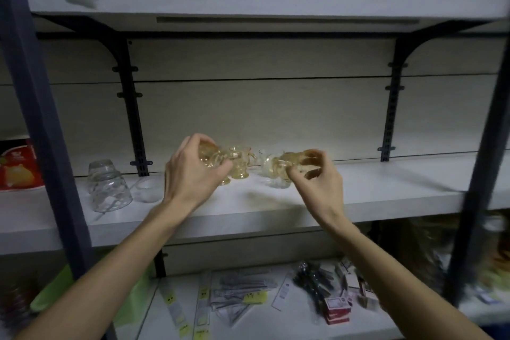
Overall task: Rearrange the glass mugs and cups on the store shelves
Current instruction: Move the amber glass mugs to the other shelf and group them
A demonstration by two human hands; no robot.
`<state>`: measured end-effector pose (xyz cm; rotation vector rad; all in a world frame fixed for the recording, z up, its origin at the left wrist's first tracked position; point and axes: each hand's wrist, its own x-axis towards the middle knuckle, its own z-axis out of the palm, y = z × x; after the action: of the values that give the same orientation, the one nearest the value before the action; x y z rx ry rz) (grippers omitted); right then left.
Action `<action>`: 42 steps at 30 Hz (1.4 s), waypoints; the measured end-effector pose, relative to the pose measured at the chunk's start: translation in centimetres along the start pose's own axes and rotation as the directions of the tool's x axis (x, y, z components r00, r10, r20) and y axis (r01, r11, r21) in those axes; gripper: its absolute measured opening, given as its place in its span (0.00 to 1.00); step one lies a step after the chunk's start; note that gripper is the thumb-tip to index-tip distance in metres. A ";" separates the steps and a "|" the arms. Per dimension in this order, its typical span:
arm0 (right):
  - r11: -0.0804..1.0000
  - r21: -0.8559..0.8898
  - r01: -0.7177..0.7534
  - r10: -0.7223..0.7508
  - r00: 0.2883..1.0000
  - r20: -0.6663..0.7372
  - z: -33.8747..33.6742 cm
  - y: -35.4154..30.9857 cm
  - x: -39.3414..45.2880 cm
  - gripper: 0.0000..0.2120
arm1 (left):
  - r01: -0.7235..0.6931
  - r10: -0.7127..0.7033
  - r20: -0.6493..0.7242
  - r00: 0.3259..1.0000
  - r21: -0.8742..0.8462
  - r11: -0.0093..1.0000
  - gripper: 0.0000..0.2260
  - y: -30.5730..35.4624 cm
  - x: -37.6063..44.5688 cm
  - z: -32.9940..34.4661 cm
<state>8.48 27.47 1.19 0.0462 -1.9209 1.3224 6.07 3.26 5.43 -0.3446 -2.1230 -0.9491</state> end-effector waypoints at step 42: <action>0.873 0.237 -0.426 0.488 0.760 -0.429 -64.0 24.7 14.8 0.29 | 0.139 0.183 0.582 0.792 -0.464 0.875 0.29 53.8 -5.9 53.3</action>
<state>24.39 95.76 0.59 -0.6782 -1.4588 1.5893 8.77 79.18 6.19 -1.0623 -2.4007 -1.5197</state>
